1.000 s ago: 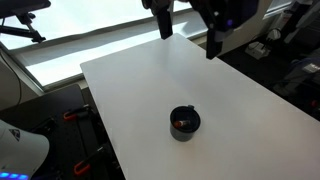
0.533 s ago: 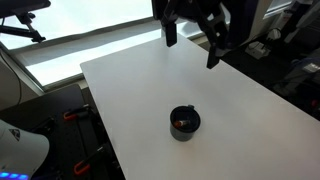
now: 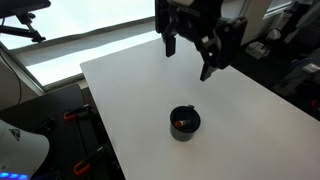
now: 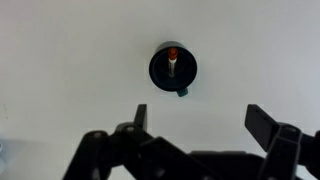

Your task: Put the marker directly onto the counter

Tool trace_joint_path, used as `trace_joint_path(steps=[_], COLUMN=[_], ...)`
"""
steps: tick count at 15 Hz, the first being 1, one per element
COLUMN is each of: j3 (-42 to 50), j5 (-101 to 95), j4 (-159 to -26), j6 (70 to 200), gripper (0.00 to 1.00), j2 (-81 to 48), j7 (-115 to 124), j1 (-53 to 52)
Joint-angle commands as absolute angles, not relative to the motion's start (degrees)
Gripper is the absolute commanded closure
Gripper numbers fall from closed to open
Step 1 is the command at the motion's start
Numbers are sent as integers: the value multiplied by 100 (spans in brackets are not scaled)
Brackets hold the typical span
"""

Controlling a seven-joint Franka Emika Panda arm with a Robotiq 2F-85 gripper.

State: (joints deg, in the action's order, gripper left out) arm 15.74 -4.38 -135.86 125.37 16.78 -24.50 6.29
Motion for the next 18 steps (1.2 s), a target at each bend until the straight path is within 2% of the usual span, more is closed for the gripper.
trace_joint_path(steps=[1, 3, 4, 11, 18], j3=[1618, 1629, 1504, 1481, 1436], j5=[-66, 188, -28, -3, 213], j4=[-13219, -13059, -13346, -13249, -12854], j6=[12456, 12475, 12530, 12522, 12398], gripper=[0, 0, 0, 0, 0], j2=[1113, 783, 1130, 993, 332], j7=[-2807, -3039, -2784, -2790, -2921], j1=[612, 629, 714, 738, 713])
